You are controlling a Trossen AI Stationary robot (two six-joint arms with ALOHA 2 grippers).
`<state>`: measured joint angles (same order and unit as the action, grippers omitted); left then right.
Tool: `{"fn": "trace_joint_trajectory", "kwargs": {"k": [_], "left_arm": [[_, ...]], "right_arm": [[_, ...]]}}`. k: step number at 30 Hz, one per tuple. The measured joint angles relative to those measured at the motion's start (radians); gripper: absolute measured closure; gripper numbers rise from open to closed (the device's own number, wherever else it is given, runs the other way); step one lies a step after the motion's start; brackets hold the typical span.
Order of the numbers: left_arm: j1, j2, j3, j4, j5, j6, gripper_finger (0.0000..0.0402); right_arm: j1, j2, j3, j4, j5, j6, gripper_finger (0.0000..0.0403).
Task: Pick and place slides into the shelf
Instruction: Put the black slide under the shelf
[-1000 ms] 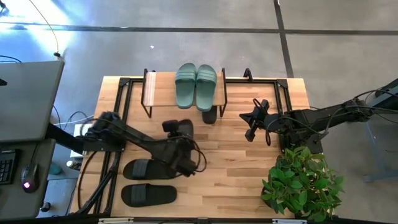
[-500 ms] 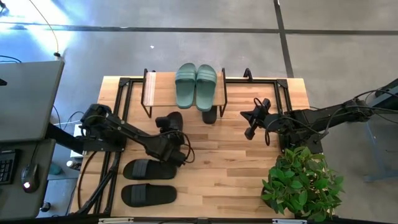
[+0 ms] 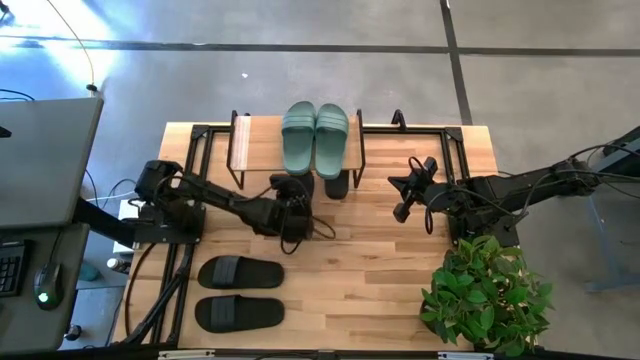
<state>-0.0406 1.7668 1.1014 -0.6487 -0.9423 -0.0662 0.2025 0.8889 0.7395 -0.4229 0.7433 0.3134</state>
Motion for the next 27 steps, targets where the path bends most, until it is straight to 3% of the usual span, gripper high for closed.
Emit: {"fn": "trace_joint_trajectory", "kwargs": {"k": [10, 22, 27], "left_arm": [[0.114, 0.0, -0.034, 0.169, 0.036, 0.191, 0.0401], [0.148, 0.044, -0.033, 0.262, 0.093, 0.266, 0.04], [0.146, 0.074, -0.033, 0.263, 0.116, 0.274, 0.0372]], "right_arm": [[0.0, 0.0, 0.0, -0.009, 0.009, 0.0, 0.0402], [0.0, 0.0, 0.0, -0.062, 0.01, -0.008, 0.0402], [0.0, 0.0, 0.0, -0.067, 0.011, -0.008, 0.0402]]}}
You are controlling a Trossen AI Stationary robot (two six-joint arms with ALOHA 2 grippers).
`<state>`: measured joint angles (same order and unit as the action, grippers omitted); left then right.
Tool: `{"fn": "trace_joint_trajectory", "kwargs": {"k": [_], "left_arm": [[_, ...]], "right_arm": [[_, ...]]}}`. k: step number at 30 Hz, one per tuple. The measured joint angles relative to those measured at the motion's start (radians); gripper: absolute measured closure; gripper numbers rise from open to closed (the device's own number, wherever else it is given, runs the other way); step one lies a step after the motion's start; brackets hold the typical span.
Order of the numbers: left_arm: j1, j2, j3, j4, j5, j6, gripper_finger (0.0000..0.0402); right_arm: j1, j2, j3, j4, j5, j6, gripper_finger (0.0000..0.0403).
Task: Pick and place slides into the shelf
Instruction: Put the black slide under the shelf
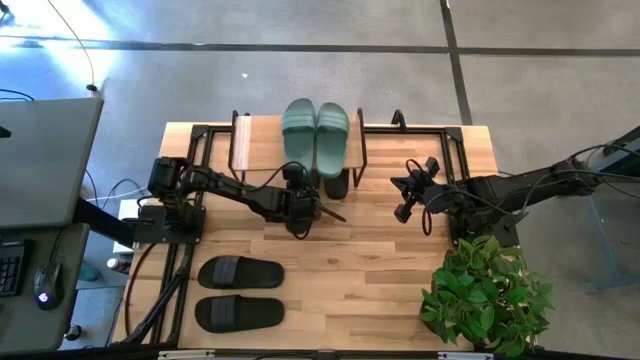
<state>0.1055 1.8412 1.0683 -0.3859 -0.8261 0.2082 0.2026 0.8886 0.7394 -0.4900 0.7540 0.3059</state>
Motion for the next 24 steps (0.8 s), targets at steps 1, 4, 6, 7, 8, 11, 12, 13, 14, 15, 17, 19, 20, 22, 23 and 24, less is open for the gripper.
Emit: {"fn": "trace_joint_trajectory", "kwargs": {"k": [1, 4, 6, 7, 8, 11, 12, 13, 14, 15, 17, 19, 20, 22, 23, 24], "left_arm": [[0.0, 0.002, 0.0, 0.002, 0.0, -0.003, 0.0364], [-0.001, 0.003, 0.001, 0.008, -0.003, -0.005, 0.0342], [-0.001, 0.003, 0.001, 0.014, -0.009, -0.006, 0.0328], [-0.001, 0.003, 0.001, 0.02, -0.012, -0.006, 0.0322], [-0.001, 0.003, 0.001, 0.024, -0.016, -0.007, 0.0317], [-0.001, 0.003, 0.001, 0.025, -0.02, -0.006, 0.0301], [-0.001, 0.003, 0.001, 0.025, -0.02, -0.006, 0.0296], [-0.001, 0.003, 0.001, 0.025, -0.021, -0.005, 0.0291], [-0.004, 0.003, 0.001, 0.025, -0.023, -0.005, 0.0287], [-0.009, 0.003, 0.001, 0.023, -0.024, -0.005, 0.0282], [-0.014, 0.003, 0.01, 0.0, -0.042, -0.005, 0.0274], [-0.022, 0.003, 0.035, -0.039, -0.052, -0.006, 0.0266], [-0.026, 0.003, 0.047, -0.052, -0.051, -0.006, 0.0262], [-0.036, 0.003, 0.07, -0.078, -0.049, -0.011, 0.0256], [-0.038, 0.003, 0.084, -0.089, -0.049, -0.011, 0.0253], [-0.044, 0.003, 0.1, -0.106, -0.047, -0.014, 0.025]], "right_arm": [[0.0, 0.0, 0.0, 0.0, 0.001, 0.002, 0.0402], [0.0, 0.0, 0.0, 0.0, 0.002, 0.006, 0.0402], [0.0, 0.0, 0.0, 0.0, 0.001, 0.007, 0.0402], [0.0, 0.0, 0.0, 0.0, 0.001, 0.007, 0.0402], [0.0, 0.0, 0.0, 0.0, 0.001, 0.007, 0.0402], [0.0, 0.0, 0.0, 0.0, 0.001, 0.007, 0.0402], [0.0, 0.0, 0.0, 0.0, 0.001, 0.007, 0.0402], [0.0, 0.0, 0.0, 0.0, 0.001, 0.007, 0.0402], [0.0, 0.0, 0.0, 0.0, 0.001, 0.007, 0.0402], [0.0, 0.0, 0.0, 0.0, 0.001, 0.007, 0.0402], [0.0, 0.0, 0.0, 0.0, 0.0, 0.007, 0.0402], [0.0, 0.0, 0.0, 0.0, 0.0, 0.007, 0.0402], [0.0, 0.0, 0.0, 0.0, 0.0, 0.007, 0.0402], [0.0, 0.0, 0.0, 0.0, 0.0, 0.007, 0.0402], [0.0, 0.0, 0.0, 0.0, -0.001, 0.007, 0.0402], [0.0, 0.0, 0.0, 0.0, -0.001, 0.007, 0.0402]]}}
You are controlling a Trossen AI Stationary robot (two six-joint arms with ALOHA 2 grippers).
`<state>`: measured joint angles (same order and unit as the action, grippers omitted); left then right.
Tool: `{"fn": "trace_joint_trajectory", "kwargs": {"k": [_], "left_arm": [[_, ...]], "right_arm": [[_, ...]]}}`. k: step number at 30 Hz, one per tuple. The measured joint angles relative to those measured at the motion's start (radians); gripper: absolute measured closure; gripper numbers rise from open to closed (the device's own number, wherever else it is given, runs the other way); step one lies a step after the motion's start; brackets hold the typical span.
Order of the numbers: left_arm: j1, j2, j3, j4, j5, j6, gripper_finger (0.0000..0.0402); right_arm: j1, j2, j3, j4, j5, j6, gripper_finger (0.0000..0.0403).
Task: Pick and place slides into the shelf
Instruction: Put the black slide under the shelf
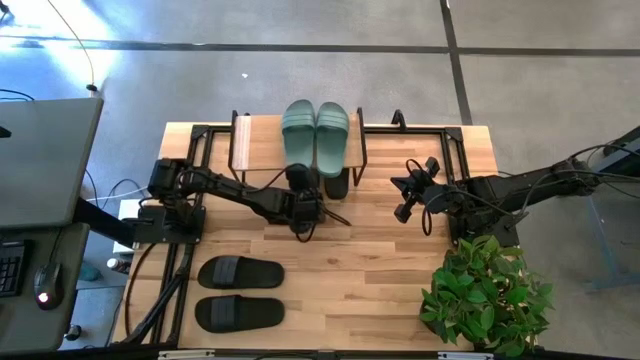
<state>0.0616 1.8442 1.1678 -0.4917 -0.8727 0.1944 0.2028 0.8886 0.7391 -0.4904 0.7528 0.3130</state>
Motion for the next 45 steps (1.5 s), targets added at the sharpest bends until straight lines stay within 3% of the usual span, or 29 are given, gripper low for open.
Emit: {"fn": "trace_joint_trajectory", "kwargs": {"k": [9, 18, 21, 24, 31, 34, 38, 41, 45], "left_arm": [[-0.011, 0.0, 0.062, -0.153, 0.015, -0.043, 0.0244], [-0.046, -0.014, 0.243, -0.561, 0.065, -0.332, 0.0248], [-0.073, -0.043, 0.288, -0.653, 0.123, -0.379, 0.0257], [-0.11, -0.103, 0.306, -0.663, 0.266, -0.381, 0.0271], [-0.189, -0.277, 0.264, -0.651, 0.66, -0.417, 0.0317], [-0.217, -0.32, 0.212, -0.65, 0.763, -0.49, 0.0343], [-0.278, -0.325, 0.076, -0.579, 0.825, -0.548, 0.0383], [-0.317, -0.32, -0.056, -0.358, 0.83, -0.64, 0.0398], [-0.331, -0.32, -0.165, -0.137, 0.683, -0.796, 0.0395]], "right_arm": [[0.0, 0.0, 0.0, 0.0, 0.0, 0.0, 0.0402], [0.0, 0.0, 0.0, 0.0, -0.027, -0.008, 0.0402], [0.0, 0.0, 0.0, 0.0, -0.048, -0.003, 0.0402], [0.0, 0.0, 0.0, -0.001, -0.104, 0.0, 0.0402], [0.0, 0.0, 0.0, -0.048, -0.199, 0.0, 0.0402], [0.0, 0.0, 0.0, -0.078, -0.216, 0.0, 0.0402], [0.0, -0.001, 0.0, -0.103, -0.249, 0.0, 0.0402], [0.0, -0.001, 0.0, -0.109, -0.26, 0.0, 0.0402], [0.0, -0.001, 0.0, -0.108, -0.28, 0.0, 0.0402]]}}
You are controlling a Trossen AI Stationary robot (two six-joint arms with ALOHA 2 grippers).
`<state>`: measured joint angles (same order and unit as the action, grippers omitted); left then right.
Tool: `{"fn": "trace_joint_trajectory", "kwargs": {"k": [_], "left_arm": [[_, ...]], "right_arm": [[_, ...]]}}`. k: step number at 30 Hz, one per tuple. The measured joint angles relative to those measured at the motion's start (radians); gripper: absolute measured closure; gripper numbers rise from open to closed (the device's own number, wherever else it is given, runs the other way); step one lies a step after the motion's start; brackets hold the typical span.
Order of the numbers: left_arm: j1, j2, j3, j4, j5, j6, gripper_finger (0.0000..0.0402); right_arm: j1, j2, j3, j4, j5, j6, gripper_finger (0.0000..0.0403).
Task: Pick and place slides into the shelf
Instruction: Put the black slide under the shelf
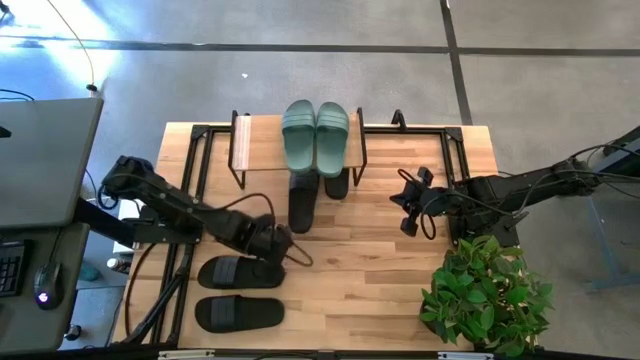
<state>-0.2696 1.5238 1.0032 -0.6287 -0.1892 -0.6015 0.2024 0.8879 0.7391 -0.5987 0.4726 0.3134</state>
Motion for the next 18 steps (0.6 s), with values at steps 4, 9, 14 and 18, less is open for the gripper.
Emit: {"fn": "trace_joint_trajectory", "kwargs": {"k": [4, 9, 14, 18], "left_arm": [[0.01, 0.011, -0.06, 0.062, -0.114, -0.108, 0.0399], [0.045, 0.056, -0.094, 0.118, -0.062, -0.133, 0.04], [0.071, 0.119, -0.095, 0.15, -0.066, -0.127, 0.0401], [0.102, 0.161, -0.098, 0.202, -0.068, -0.112, 0.0401]], "right_arm": [[0.0, 0.0, 0.0, -0.002, -0.013, 0.0, 0.0402], [0.0, 0.0, 0.0, -0.005, -0.02, -0.005, 0.0402], [0.0, -0.001, 0.0, -0.015, -0.019, -0.004, 0.0402], [0.0, -0.006, 0.0, -0.02, -0.015, 0.0, 0.0402]]}}
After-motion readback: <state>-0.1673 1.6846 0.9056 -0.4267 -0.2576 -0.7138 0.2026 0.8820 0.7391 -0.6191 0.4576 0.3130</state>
